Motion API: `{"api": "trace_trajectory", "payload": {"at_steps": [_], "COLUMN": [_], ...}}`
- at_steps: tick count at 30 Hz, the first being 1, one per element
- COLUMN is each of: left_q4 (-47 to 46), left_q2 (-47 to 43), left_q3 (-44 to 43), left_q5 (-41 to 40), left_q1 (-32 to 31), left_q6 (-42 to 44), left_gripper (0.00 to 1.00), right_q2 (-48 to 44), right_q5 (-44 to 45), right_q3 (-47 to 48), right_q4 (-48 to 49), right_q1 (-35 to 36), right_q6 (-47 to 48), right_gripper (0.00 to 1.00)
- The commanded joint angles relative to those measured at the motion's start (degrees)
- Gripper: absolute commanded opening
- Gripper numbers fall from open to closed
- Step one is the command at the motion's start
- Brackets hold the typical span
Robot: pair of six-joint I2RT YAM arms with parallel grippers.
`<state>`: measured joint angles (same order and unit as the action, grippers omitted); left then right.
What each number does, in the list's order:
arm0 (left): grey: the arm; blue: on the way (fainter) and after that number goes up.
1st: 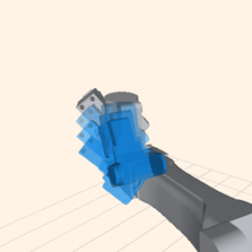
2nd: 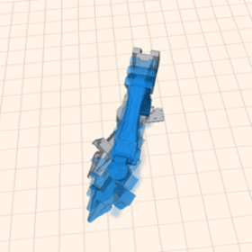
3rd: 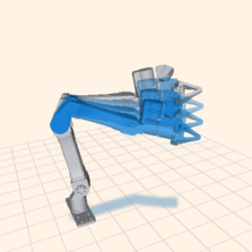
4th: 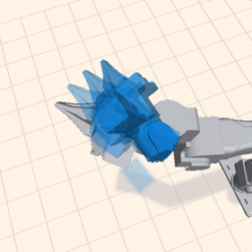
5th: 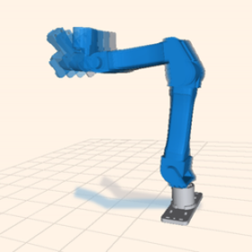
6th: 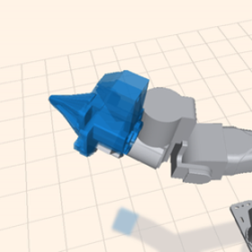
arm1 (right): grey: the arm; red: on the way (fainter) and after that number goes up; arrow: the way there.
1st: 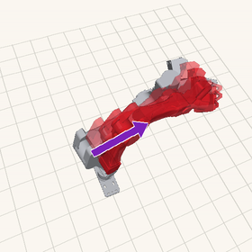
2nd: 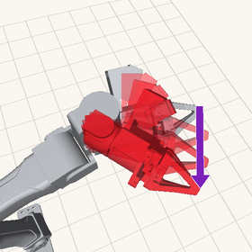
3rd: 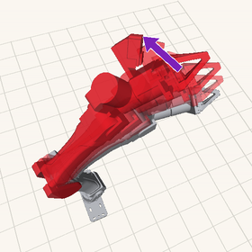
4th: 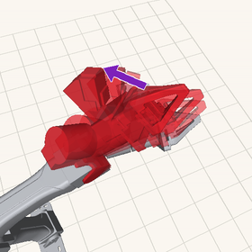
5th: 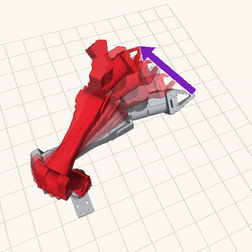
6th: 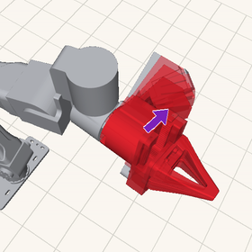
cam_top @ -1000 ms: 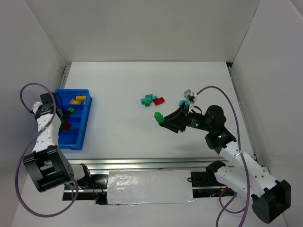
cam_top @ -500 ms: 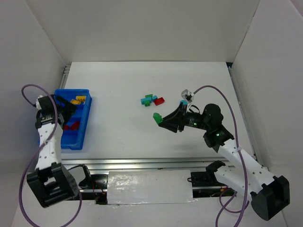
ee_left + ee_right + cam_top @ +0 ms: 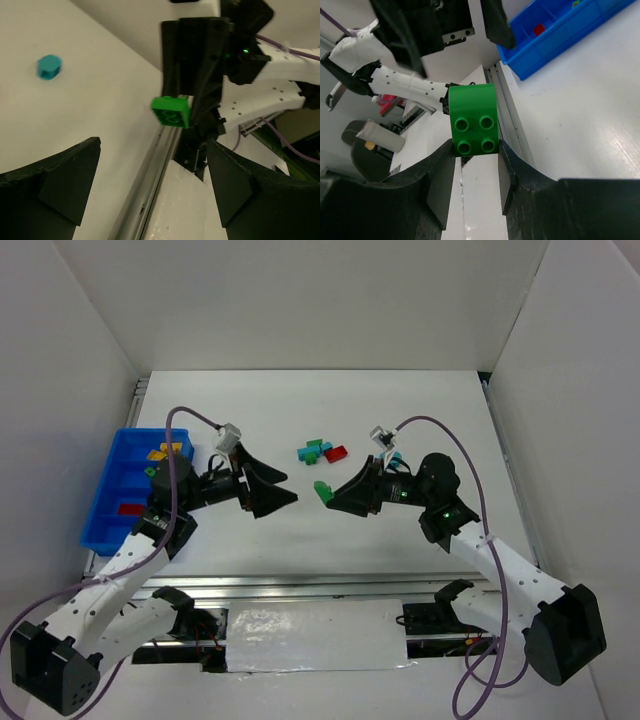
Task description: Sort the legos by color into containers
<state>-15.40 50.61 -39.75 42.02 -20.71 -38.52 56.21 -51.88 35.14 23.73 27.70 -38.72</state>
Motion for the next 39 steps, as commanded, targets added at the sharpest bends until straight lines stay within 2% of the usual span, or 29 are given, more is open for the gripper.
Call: {"api": "trace_trajectory", "payload": {"at_steps": [1,8,13,15,16,18,19,20,21,23,24,27,28,29,31,32,33,34,36,39], "left_q4": [-10.18,-8.78,-7.1,-7.54,-7.89,-8.42,-8.59,-8.33,-7.98,-6.41,-4.05,9.39,12.64,20.24,28.89,34.41,46.3,49.99,53.62,54.58], "left_q2": [0.45,5.81,7.05,7.22,7.31,7.4,7.4,7.4,7.4,6.44,5.82,3.18,2.74,3.44,8.59,11.41,14.57,20.43,25.48,33.31], "left_q3": [-1.21,-3.93,-5.43,-5.52,-5.6,-5.87,-6.04,-6.31,-6.48,-6.48,-7.27,-10.61,-11.4,-13.67,-17.1,-22.51,-25.26,-27.64,-31.87,-35.39], "left_q5": [2.02,-6.23,-8.27,-8.27,-7.92,-7.04,-7.04,-6.95,-7.39,-8.96,-11.24,-33.95,-49.25,-57.49,-73.83,-76.45,-77.26,-77.0,-77.09,-79.19], "left_q1": [-5.9,-13.04,-13.74,-13.74,-13.74,-13.66,-13.66,-13.74,-13.74,-13.66,-13.66,-12.61,-11.73,-10.33,-2.26,1.86,10.69,14.52,21.55,26.66], "left_q6": [3.45,6.44,7.06,6.88,6.88,6.36,6.18,6.35,6.53,7.32,8.45,10.93,9.45,7.78,1.22,-2.31,-6.0,-9.69,-11.39,-14.62], "left_gripper": [1.0,0.96,0.89,0.81,0.75,0.36,0.21,0.0,0.0,0.0,0.0,0.0,0.0,0.0,0.0,0.0,0.0,0.0,0.0,0.0], "right_q2": [0.31,2.24,2.86,3.38,3.91,4.35,4.7,4.88,4.79,4.7,4.53,4.44,4.87,5.14,6.28,6.63,7.25,7.51,8.04,7.78], "right_q5": [-1.12,-0.07,0.2,0.29,0.37,0.46,0.55,0.81,1.77,3.18,5.01,10.71,12.48,14.16,17.41,17.86,17.86,17.25,16.55,16.11], "right_q3": [2.3,3.89,3.98,4.06,4.24,4.33,3.98,3.8,3.63,3.62,3.54,4.06,4.33,4.59,4.68,4.59,4.5,4.42,4.24,3.89], "right_q4": [5.02,5.54,6.51,6.86,6.86,7.03,7.56,7.74,7.48,5.9,5.11,-1.29,-5.49,-7.19,-10.0,-10.28,-10.28,-9.84,-9.23,-9.05], "right_q1": [1.12,3.76,4.9,5.43,5.69,5.78,5.96,5.78,5.87,5.78,5.96,5.78,5.7,5.69,5.69,5.61,5.52,5.61,5.61,5.52], "right_q6": [-3.11,-3.29,-3.03,-2.85,-2.77,-2.42,-2.41,-2.41,-2.33,-1.89,-1.02,2.41,3.2,3.91,4.0,3.83,3.74,3.65,3.39,3.56], "right_gripper": [0.0,0.0,0.0,0.0,0.0,0.0,0.04,0.14,0.54,0.95,1.0,1.0,1.0,1.0,1.0,1.0,1.0,1.0,1.0,1.0]}}
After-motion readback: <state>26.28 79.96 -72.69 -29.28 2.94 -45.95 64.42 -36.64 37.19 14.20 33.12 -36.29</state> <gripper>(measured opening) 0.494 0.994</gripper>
